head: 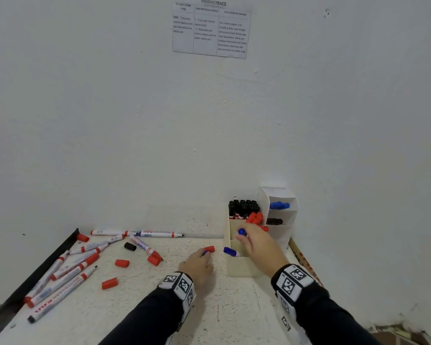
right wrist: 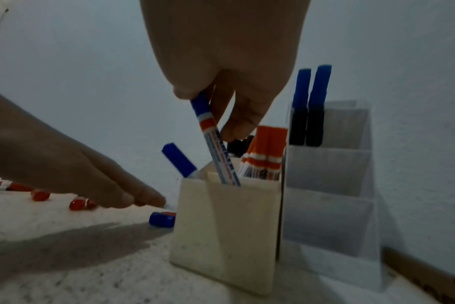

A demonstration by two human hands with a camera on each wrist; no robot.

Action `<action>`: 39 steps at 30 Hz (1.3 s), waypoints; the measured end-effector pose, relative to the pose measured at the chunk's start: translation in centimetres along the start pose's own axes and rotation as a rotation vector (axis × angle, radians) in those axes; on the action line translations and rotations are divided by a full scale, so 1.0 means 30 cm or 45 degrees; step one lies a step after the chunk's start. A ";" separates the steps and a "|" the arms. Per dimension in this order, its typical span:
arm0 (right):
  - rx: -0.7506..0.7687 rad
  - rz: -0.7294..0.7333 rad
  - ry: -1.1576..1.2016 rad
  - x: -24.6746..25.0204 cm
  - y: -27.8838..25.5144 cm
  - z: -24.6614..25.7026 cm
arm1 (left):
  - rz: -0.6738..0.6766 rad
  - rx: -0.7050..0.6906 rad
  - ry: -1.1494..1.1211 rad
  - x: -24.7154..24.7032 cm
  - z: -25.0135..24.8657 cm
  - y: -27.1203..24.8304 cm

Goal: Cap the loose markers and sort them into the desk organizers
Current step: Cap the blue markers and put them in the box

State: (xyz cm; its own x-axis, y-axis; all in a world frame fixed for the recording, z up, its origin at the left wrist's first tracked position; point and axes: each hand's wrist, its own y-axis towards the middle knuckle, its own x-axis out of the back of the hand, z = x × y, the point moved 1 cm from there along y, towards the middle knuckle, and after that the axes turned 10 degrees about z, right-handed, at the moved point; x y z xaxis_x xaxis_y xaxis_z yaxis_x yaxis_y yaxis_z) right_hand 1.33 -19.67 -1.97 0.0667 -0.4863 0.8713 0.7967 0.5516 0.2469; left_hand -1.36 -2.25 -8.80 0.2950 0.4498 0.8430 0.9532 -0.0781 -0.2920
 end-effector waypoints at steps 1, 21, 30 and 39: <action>-0.013 0.069 -0.055 -0.021 0.004 -0.002 | 0.030 -0.011 0.089 -0.002 -0.003 0.010; -0.011 -0.100 0.226 -0.068 0.015 -0.046 | -0.152 0.147 0.255 0.001 0.054 0.034; 0.038 0.078 0.248 -0.019 0.044 -0.021 | -0.134 0.163 -0.089 0.012 0.056 -0.025; 0.027 0.092 0.256 -0.023 0.036 0.019 | -0.027 -0.044 -0.009 -0.065 -0.013 -0.058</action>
State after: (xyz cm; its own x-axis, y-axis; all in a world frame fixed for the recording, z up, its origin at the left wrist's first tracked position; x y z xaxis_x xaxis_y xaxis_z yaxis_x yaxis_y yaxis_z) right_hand 1.80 -18.33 -2.07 0.2429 -0.5692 0.7855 0.7729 0.6029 0.1979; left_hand -3.57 -3.35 -9.77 0.2744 0.4578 0.8456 0.9610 -0.0993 -0.2580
